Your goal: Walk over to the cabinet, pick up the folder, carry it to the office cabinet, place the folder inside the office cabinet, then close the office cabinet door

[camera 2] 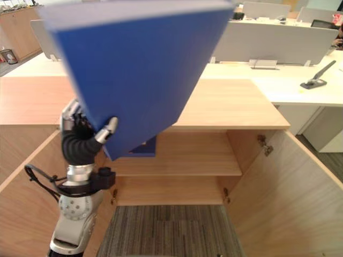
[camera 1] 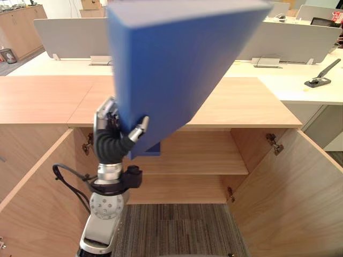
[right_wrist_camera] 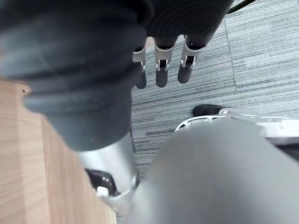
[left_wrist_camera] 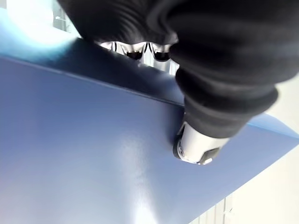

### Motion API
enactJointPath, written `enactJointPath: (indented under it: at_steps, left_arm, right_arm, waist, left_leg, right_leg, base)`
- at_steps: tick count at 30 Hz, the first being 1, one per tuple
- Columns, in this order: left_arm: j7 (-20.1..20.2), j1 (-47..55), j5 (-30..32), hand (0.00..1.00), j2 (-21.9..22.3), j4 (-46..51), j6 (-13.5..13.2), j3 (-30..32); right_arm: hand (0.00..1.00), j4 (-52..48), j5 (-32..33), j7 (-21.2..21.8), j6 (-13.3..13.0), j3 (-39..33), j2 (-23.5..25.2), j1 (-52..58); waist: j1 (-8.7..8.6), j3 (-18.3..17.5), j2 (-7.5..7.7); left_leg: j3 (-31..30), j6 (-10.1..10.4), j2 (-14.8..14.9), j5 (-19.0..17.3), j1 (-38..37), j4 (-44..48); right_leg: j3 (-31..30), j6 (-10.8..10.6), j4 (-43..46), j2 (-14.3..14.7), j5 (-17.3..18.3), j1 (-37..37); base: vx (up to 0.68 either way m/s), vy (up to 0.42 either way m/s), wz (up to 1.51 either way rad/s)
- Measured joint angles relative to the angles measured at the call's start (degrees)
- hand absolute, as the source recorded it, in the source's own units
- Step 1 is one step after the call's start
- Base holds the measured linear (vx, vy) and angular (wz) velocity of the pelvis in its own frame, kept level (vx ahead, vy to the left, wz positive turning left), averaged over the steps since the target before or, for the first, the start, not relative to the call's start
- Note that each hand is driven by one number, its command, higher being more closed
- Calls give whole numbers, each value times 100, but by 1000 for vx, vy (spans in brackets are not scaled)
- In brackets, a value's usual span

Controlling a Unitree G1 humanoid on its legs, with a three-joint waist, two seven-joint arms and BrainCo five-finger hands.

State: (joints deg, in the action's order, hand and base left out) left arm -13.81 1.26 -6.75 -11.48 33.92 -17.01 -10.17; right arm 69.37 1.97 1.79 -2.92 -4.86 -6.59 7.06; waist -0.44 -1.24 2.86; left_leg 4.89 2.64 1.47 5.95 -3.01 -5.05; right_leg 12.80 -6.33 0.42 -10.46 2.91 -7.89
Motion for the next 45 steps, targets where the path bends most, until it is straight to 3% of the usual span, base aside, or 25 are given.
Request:
enactJointPath:
  at_steps: [2,4,5,7,9,14,18,23,28,31,36,40,45]
  left_arm:
    - [457,-3,-1368,100,-9,7,-81,197]
    - [615,-2,-1998,100,11,42,-116,177]
    - [837,8,-2740,100,-9,71,-131,118]
    - [944,46,-3207,100,9,75,-134,92]
    - [1068,284,-3520,100,27,100,-141,195]
    - [1230,1053,-3785,100,112,94,-106,498]
    - [1242,1252,-3773,100,111,92,-14,692]
    - [1313,1259,-3548,100,98,93,50,991]
    - [1420,1258,-3548,100,39,93,70,1070]
    - [1528,1257,-3538,100,-67,93,92,1066]
    - [1580,1252,-3459,100,-375,93,95,997]
    - [1591,1250,-3346,100,-510,93,94,875]
    - [1587,1249,-3310,100,-728,92,76,811]
  right_arm:
    - [0,-39,538,-2,52,76,6,-39]
    - [0,-272,940,-21,94,364,3,-80]
    - [0,-726,1604,-175,83,682,61,-155]
    - [0,-1321,2008,-250,41,745,203,-174]
    - [0,-2735,2432,-279,-149,839,420,-40]
    - [0,-5013,3273,-189,-581,795,350,288]
    - [0,-6221,3573,-147,-630,681,236,291]
    - [0,-7294,3977,108,-728,760,-338,-432]
    - [0,-7609,4308,411,-746,1045,-1046,-1167]
    - [0,-7658,4818,618,-734,1333,-1470,-1532]
    - [0,-7661,5902,1078,-538,2369,-2400,-2384]
    - [0,-7665,6437,1310,-450,2860,-2807,-2815]
    - [0,-7672,6673,1444,-319,3580,-3550,-3314]
  waist:
    - [28,-8,-1]
    - [39,-25,24]
    - [53,-25,49]
    - [69,-31,62]
    - [48,-36,46]
    - [46,-27,61]
    - [68,-26,63]
    - [88,-25,72]
    - [130,-25,72]
    - [156,-25,72]
    - [177,-25,71]
    - [251,-22,75]
    - [309,-20,80]
  left_leg:
    - [-9,-3,-1,3,11,-3]
    - [-18,-8,2,15,69,-20]
    - [-29,-7,10,35,111,0]
    - [-29,-9,10,39,99,2]
    - [-25,-13,7,45,93,4]
    - [-23,-13,6,45,85,3]
    - [-22,-18,5,48,75,2]
    - [-25,-23,4,55,64,3]
    - [-52,-22,1,55,67,4]
    - [-86,-21,-1,61,76,3]
    - [-97,-21,-1,72,76,2]
    - [-103,-20,-2,78,78,1]
    - [-121,-14,-2,91,86,1]
  right_leg:
    - [1,6,4,-1,9,8]
    - [1,12,15,1,16,69]
    - [1,11,19,10,13,116]
    - [3,-6,33,13,0,110]
    - [2,-5,45,8,0,111]
    - [4,-6,51,6,2,110]
    - [12,-6,64,2,4,110]
    - [21,-10,71,1,0,103]
    - [50,-11,63,3,0,87]
    - [88,-11,64,4,0,77]
    - [97,-11,78,4,1,76]
    - [104,-11,84,3,1,77]
    - [121,-11,87,4,1,77]
  base:
    - [-31,6,1]
    - [-15,1,2]
    - [-23,2,4]
    - [0,0,0]
    - [0,0,0]
    - [-6,2,0]
    - [-37,10,-1]
    - [0,0,0]
    - [0,0,3]
    - [0,0,5]
    - [0,0,0]
    - [0,0,0]
    - [0,0,0]
